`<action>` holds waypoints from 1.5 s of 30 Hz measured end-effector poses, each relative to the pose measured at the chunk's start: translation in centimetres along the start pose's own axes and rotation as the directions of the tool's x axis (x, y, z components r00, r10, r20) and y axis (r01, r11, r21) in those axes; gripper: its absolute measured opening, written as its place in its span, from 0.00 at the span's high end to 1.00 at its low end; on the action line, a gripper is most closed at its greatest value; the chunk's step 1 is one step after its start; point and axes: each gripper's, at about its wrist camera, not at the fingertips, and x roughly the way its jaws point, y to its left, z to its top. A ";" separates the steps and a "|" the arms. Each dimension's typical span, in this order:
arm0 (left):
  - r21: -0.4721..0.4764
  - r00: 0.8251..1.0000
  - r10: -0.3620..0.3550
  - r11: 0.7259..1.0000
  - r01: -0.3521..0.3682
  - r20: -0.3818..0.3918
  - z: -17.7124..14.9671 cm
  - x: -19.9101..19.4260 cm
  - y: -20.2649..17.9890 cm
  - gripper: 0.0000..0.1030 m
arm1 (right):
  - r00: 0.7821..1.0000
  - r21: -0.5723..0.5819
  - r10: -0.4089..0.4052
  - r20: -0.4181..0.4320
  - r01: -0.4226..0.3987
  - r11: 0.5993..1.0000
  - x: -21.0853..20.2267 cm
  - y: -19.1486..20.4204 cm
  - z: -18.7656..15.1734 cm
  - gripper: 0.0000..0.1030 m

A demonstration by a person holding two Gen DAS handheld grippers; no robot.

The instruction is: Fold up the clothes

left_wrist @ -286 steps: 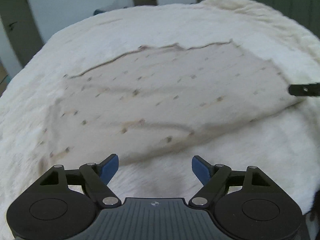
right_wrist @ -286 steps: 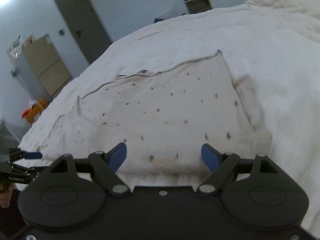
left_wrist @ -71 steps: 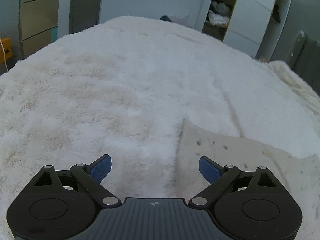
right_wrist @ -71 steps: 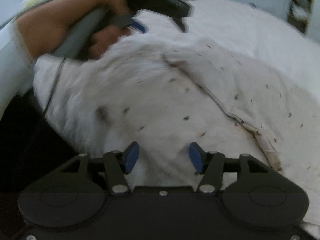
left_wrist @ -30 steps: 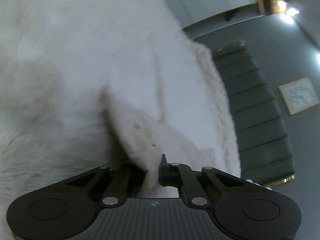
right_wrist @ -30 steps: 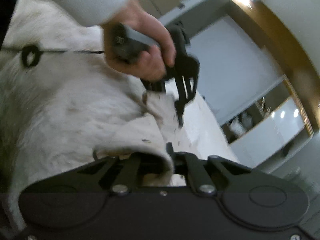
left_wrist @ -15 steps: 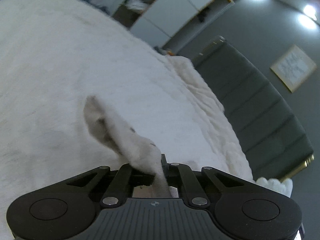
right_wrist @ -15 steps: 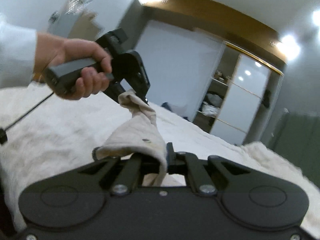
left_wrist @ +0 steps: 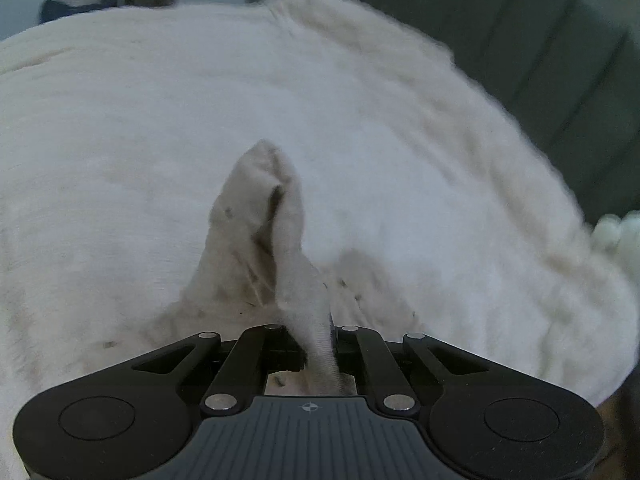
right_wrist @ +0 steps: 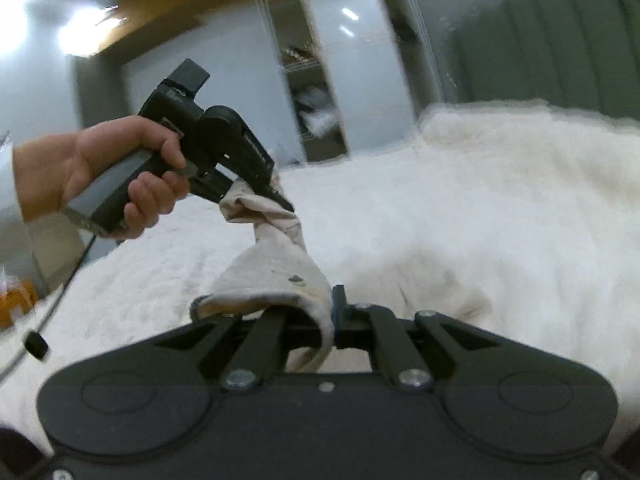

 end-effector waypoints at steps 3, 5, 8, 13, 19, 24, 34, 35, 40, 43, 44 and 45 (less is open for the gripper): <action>0.057 0.995 0.059 0.997 -0.055 -0.080 0.7 3.7 -2.4 0.95 | 0.998 0.109 -0.016 -0.068 0.023 0.994 1.2 -3.1 -0.9 0.99; 0.084 0.983 0.099 0.993 -0.087 -0.153 1.1 7.0 -4.2 0.95 | 0.995 0.158 -0.029 -0.100 0.045 0.986 1.8 -4.8 -1.4 0.99; 0.108 0.970 0.132 0.988 -0.112 -0.202 1.2 9.7 -5.8 0.95 | 0.991 0.218 -0.051 -0.128 0.078 0.973 2.2 -7.0 -1.6 0.99; 0.126 0.952 0.169 0.982 -0.141 -0.256 1.6 12.7 -7.9 0.92 | 0.978 0.286 -0.082 -0.191 0.135 0.949 3.3 -9.5 -2.1 0.96; 0.025 0.983 0.060 0.998 -0.057 -0.175 4.2 11.6 -7.1 0.49 | 0.953 0.339 -0.150 -0.263 0.236 0.911 2.0 -11.1 -3.0 0.80; -0.184 0.985 -0.174 0.968 0.173 0.011 4.5 5.3 -3.2 0.39 | 0.962 0.333 -0.245 -0.120 0.271 0.903 -1.0 -11.5 -1.9 0.80; -0.323 0.989 -0.033 0.943 0.079 0.146 -4.2 -2.1 12.2 0.24 | 0.954 0.278 -0.241 -0.177 0.283 0.918 0.7 -11.1 -2.1 0.46; -0.379 0.990 -0.030 0.922 0.081 0.137 -6.2 -2.2 14.3 0.24 | 0.952 0.283 -0.239 -0.192 0.287 0.915 0.8 -11.1 -2.2 0.46; -0.555 0.949 -0.272 0.770 0.314 0.160 -11.8 1.5 19.8 0.24 | 0.943 0.400 -0.151 -0.297 0.267 0.877 3.3 -11.6 -4.1 0.69; -0.603 0.913 -0.349 0.688 0.404 0.213 -12.0 4.2 20.0 0.25 | 0.954 0.494 -0.080 -0.288 0.219 0.841 3.6 -12.0 -4.9 0.94; -0.616 0.907 -0.350 0.668 0.417 0.235 -12.0 4.9 20.0 0.45 | 0.957 0.518 -0.067 -0.282 0.211 0.829 3.6 -12.1 -5.1 0.95; -0.620 0.897 -0.359 0.651 0.438 0.257 -11.8 5.5 20.2 0.79 | 0.958 0.518 -0.070 -0.278 0.211 0.829 3.5 -12.1 -5.2 0.96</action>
